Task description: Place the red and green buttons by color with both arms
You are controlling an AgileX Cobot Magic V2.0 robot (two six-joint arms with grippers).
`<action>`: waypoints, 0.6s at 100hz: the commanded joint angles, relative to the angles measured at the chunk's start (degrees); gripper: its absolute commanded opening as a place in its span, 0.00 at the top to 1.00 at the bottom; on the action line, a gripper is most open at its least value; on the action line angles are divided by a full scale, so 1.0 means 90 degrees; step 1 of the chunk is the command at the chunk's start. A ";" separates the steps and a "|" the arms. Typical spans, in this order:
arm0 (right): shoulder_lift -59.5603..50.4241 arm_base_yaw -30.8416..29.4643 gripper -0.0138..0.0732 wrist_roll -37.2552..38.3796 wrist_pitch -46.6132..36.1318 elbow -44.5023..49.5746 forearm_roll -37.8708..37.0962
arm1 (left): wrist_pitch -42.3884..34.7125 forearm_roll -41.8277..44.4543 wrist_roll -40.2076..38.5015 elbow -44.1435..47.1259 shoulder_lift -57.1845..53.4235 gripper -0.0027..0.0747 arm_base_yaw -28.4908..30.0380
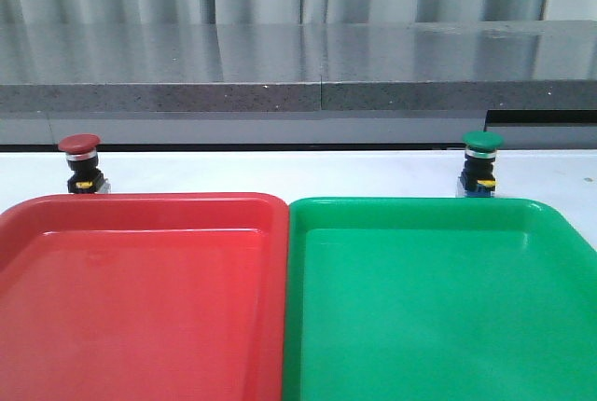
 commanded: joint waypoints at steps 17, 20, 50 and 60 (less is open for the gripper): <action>-0.0104 -0.0049 0.92 -0.0021 -0.0453 -0.0085 -0.0008 | -0.0315 -0.0062 0.0161 -0.0231 0.0016 0.38 -0.0031; -0.0104 -0.0049 0.92 -0.0021 -0.0453 -0.0085 -0.0008 | -0.0330 -0.0062 0.0161 -0.0231 0.0016 0.32 -0.0031; -0.0104 -0.0049 0.92 -0.0021 -0.0453 -0.0085 -0.0008 | -0.0790 -0.0294 0.0161 -0.0231 0.0040 0.20 -0.0031; -0.0104 -0.0049 0.92 -0.0021 -0.0453 -0.0085 -0.0008 | -0.0984 -0.0709 0.0161 -0.0335 0.0319 0.21 -0.0043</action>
